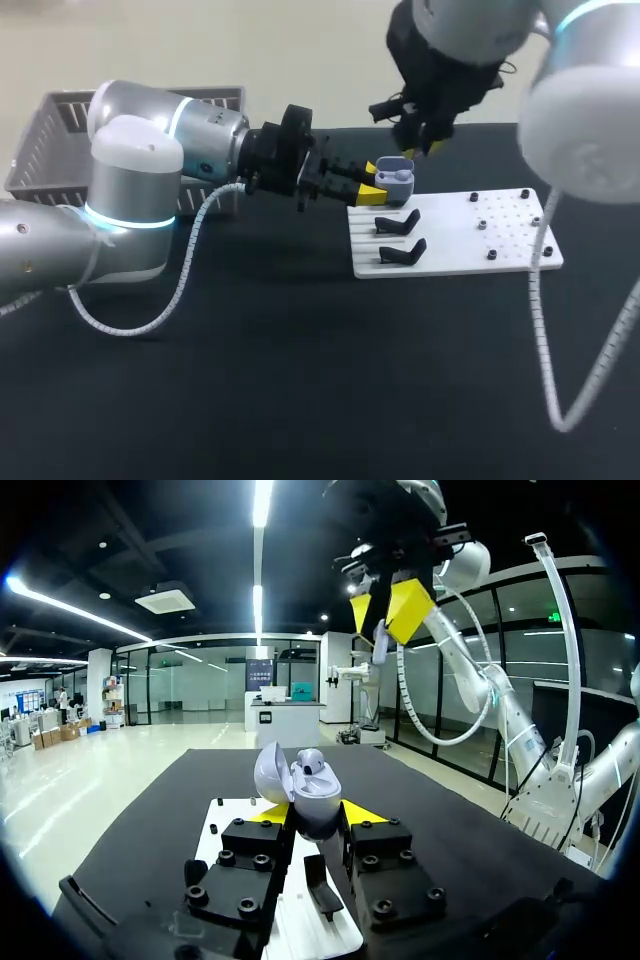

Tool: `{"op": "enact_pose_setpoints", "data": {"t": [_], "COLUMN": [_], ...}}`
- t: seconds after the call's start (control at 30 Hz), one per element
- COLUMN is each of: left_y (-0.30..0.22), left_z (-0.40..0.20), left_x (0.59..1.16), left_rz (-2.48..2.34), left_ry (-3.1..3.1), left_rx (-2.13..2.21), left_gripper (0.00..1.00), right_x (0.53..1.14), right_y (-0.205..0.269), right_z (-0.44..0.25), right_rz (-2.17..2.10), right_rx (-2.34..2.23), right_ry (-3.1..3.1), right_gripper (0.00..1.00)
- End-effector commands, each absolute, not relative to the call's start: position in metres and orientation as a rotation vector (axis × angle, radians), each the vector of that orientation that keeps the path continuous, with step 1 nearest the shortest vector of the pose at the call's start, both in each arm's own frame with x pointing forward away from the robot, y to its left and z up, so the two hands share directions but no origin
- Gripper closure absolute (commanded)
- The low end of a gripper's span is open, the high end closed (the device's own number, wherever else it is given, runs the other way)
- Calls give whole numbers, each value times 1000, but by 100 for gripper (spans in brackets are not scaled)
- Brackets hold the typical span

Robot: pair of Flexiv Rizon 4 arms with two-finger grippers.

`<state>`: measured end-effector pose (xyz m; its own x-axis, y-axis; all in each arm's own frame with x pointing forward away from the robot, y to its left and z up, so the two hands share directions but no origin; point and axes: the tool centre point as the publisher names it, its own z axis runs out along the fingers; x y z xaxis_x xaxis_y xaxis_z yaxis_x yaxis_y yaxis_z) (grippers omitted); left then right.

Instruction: Pick up each earbud case from the left stands, insert the matching earbuds, close the lid, and place the case in the box.

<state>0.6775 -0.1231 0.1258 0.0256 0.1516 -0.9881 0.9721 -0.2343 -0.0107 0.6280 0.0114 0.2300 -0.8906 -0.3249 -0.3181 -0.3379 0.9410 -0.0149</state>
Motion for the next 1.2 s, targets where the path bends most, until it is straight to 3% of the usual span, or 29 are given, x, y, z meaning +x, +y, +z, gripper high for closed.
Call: {"op": "enact_pose_setpoints", "data": {"t": [0.03, 1.2], "left_y": [-123, -128], "left_z": [126, 132], "left_x": [678, 673], "left_rz": [-1286, -1172], "left_ry": [1197, 1169], "left_rx": [1510, 1491], "left_gripper": [100, 100], "right_x": [632, 643], "right_y": [14, 29], "right_z": [230, 210], "right_rz": [62, -72], "right_rx": [-489, -362], "right_ry": [2804, 2828], "right_gripper": [100, 100]}}
